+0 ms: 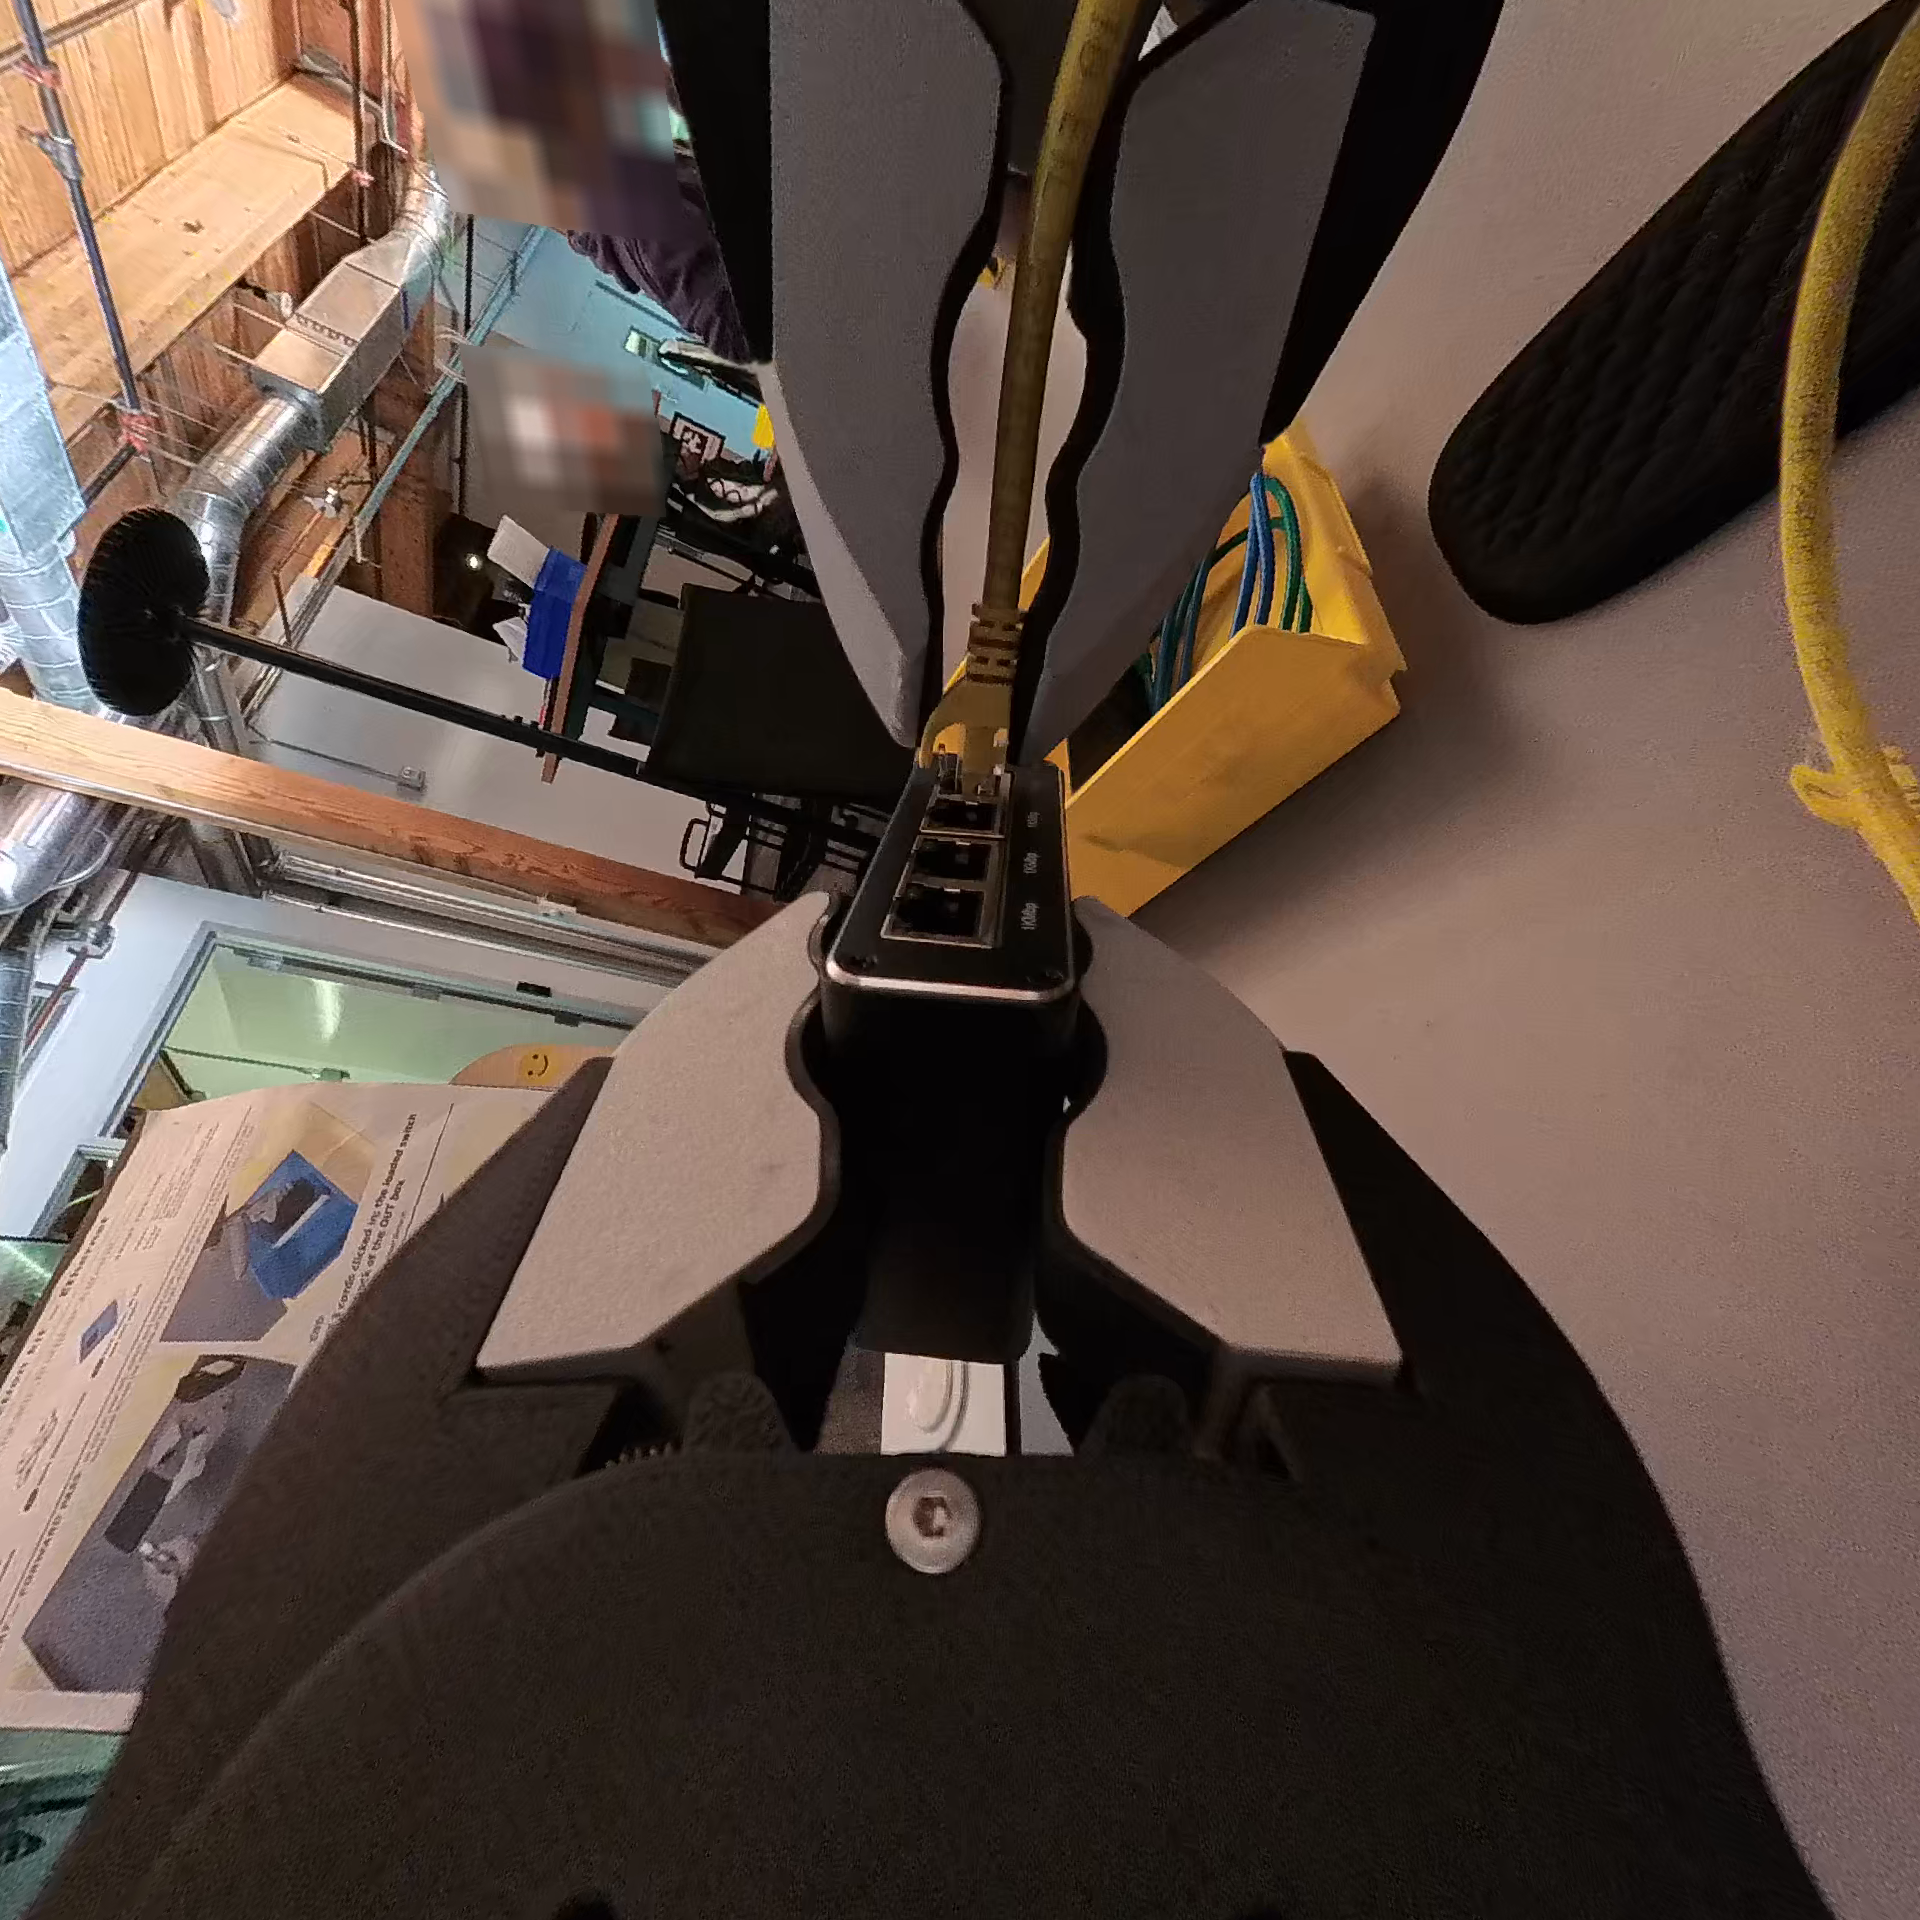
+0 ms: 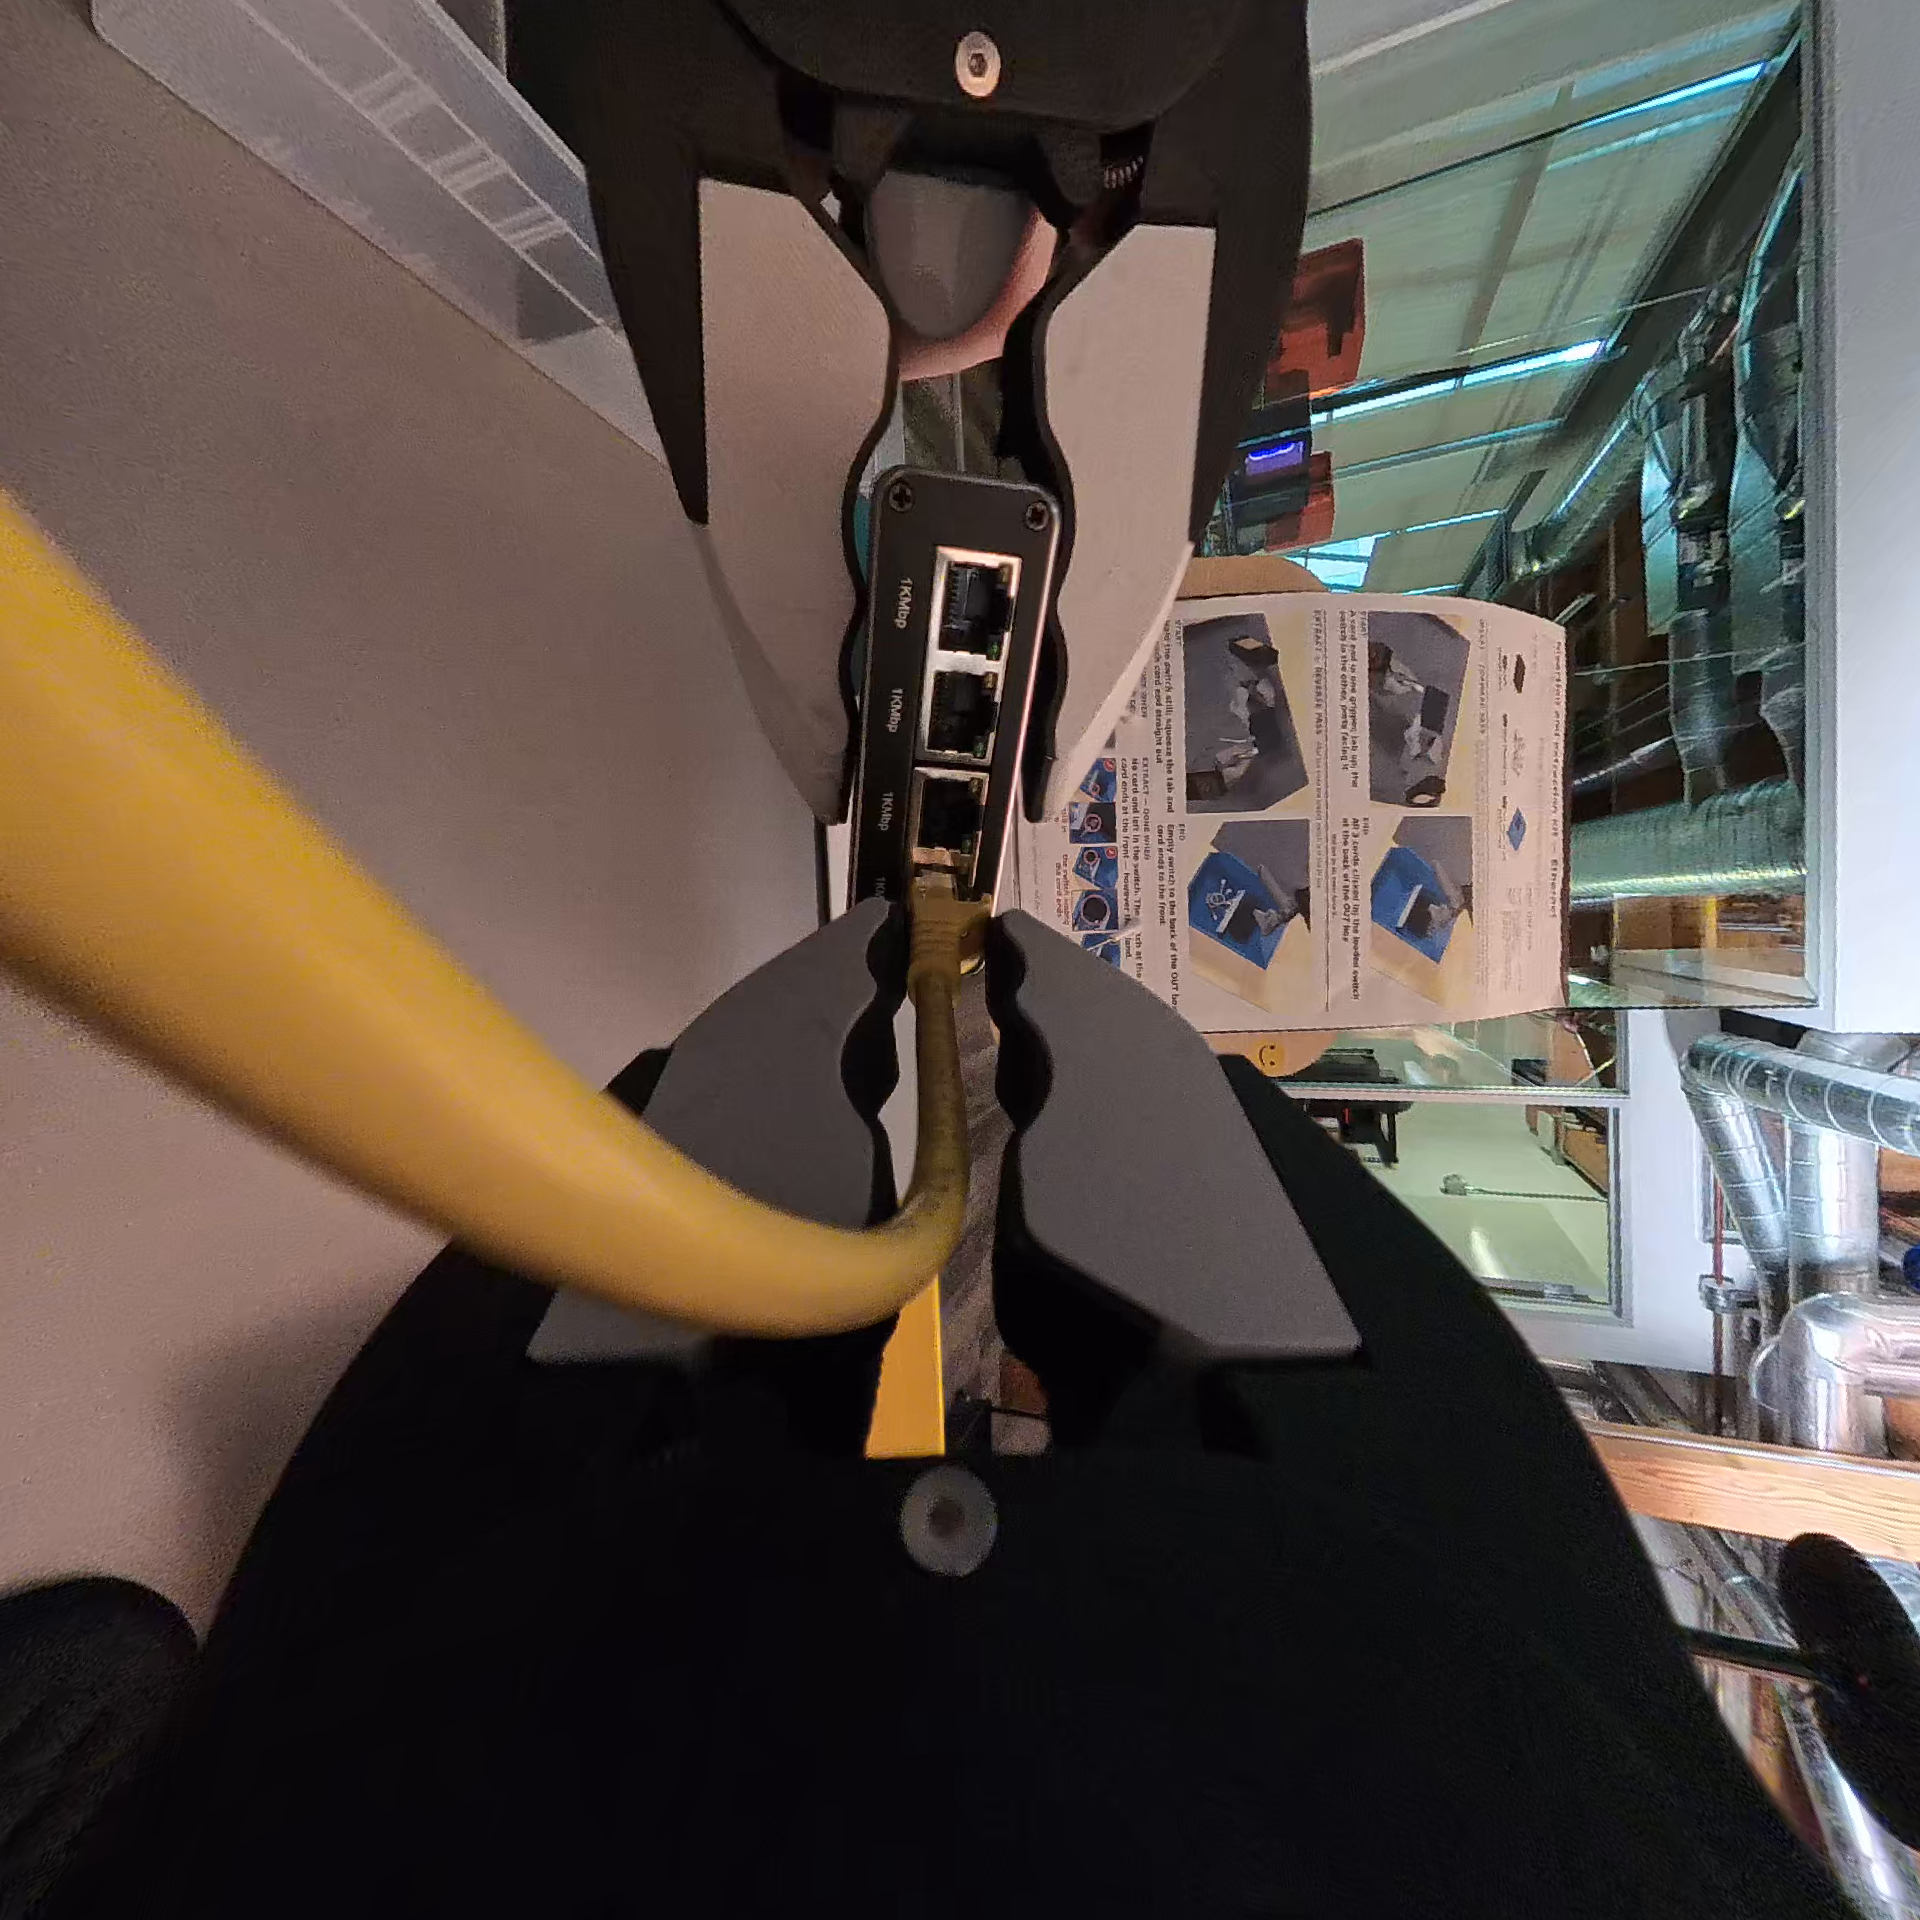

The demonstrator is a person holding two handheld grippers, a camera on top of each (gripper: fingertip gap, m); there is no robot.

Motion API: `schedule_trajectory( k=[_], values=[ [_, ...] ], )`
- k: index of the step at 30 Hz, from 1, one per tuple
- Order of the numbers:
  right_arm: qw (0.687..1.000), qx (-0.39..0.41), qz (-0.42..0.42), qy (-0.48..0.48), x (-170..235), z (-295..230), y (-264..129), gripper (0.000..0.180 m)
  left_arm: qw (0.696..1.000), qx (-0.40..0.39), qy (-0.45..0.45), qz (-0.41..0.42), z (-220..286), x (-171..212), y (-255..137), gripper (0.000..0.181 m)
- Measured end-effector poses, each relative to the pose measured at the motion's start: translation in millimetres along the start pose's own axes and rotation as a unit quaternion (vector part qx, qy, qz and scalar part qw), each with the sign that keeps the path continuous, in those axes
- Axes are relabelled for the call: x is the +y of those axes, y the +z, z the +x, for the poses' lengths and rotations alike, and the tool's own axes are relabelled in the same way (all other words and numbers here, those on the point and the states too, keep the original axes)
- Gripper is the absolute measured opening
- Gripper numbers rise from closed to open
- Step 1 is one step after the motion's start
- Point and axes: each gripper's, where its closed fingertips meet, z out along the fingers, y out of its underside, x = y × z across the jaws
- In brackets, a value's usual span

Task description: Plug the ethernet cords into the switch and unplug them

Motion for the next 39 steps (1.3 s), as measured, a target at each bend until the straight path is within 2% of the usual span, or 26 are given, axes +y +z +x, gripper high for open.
schedule_trajectory(
  k=[8, 21, 30, 33, 39],
  values=[
    [1.000, 0.018, -0.005, 0.009, 4.7, 5.3, -4.5, 0.013, 0.999, -0.045, 0.025, 0.009, -5.7, -5.2, 4.5, 0.037],
    [0.998, 0.053, 0.008, -0.030, -2.1, 9.2, -1.9, 0.015, 0.998, -0.048, 0.030, 0.006, -9.6, -4.0, -2.2, 0.037],
    [1.000, 0.012, -0.010, -0.027, 4.0, 12.4, -3.8, 0.012, 0.995, -0.077, 0.059, -0.031, -15.7, -5.4, 2.6, 0.038],
    [1.000, -0.012, -0.012, -0.016, 6.1, 13.9, -3.5, 0.012, 0.992, -0.097, 0.070, -0.040, -19.1, -3.7, 4.9, 0.038],
    [0.995, -0.089, -0.038, -0.004, 12.7, 9.4, 0.8, 0.013, 0.993, -0.089, 0.056, -0.050, -18.1, 3.5, 10.8, 0.038]
  ],
)
